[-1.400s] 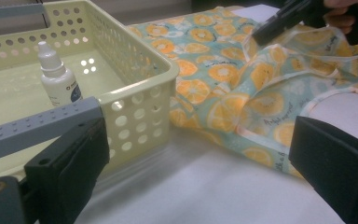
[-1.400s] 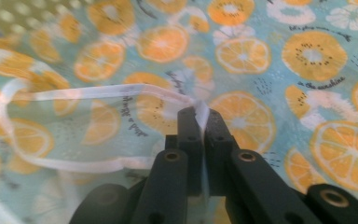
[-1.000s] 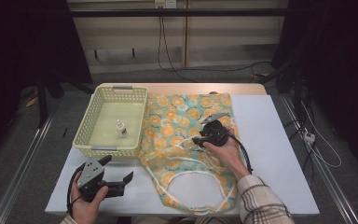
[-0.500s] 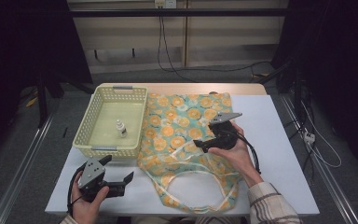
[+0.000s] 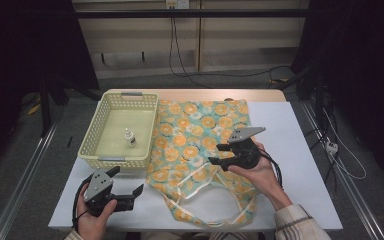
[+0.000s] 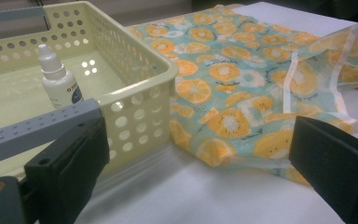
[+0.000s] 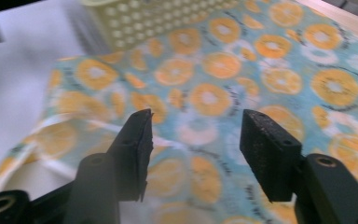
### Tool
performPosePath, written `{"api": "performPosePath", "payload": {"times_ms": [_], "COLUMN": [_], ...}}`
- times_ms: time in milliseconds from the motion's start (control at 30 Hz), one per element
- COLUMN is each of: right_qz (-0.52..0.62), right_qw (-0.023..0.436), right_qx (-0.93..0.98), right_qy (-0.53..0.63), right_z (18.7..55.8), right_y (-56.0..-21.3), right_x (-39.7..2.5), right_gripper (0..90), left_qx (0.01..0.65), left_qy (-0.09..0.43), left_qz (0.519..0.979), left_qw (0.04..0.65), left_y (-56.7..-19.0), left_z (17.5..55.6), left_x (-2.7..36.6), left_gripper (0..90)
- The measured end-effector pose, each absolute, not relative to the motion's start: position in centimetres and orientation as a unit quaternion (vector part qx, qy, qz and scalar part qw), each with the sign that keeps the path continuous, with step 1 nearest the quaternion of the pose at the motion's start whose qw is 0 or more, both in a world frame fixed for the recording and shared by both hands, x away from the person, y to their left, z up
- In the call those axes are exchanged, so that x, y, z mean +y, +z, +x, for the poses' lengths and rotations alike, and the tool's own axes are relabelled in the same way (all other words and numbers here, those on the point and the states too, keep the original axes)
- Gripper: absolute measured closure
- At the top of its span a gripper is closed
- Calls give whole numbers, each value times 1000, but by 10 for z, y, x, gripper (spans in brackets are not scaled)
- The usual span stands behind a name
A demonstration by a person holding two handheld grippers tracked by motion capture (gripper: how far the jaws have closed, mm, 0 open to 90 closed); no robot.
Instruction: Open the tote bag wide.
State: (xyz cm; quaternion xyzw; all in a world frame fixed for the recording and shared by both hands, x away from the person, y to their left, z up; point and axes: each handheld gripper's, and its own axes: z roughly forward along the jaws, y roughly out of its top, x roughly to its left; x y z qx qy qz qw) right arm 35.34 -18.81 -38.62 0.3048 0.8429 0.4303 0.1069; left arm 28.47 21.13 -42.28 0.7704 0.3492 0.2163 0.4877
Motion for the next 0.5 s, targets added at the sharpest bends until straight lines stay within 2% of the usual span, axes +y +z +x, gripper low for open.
{"api": "performPosePath", "payload": {"times_ms": [233,400,500], "right_qz": [251,250,249], "right_qw": [68,66,88], "right_qx": [876,898,905], "right_qy": [406,356,333], "right_z": [311,310,317], "right_y": [-391,-417,-427], "right_x": [-174,-170,-170], "right_gripper": [667,676,627], "left_qx": [349,347,350], "left_qy": [217,215,214], "left_qz": [771,772,771], "left_qw": [487,488,487], "left_y": [-423,-423,-423], "left_z": [285,285,285], "left_x": [211,210,210], "left_gripper": [47,47,48]}}
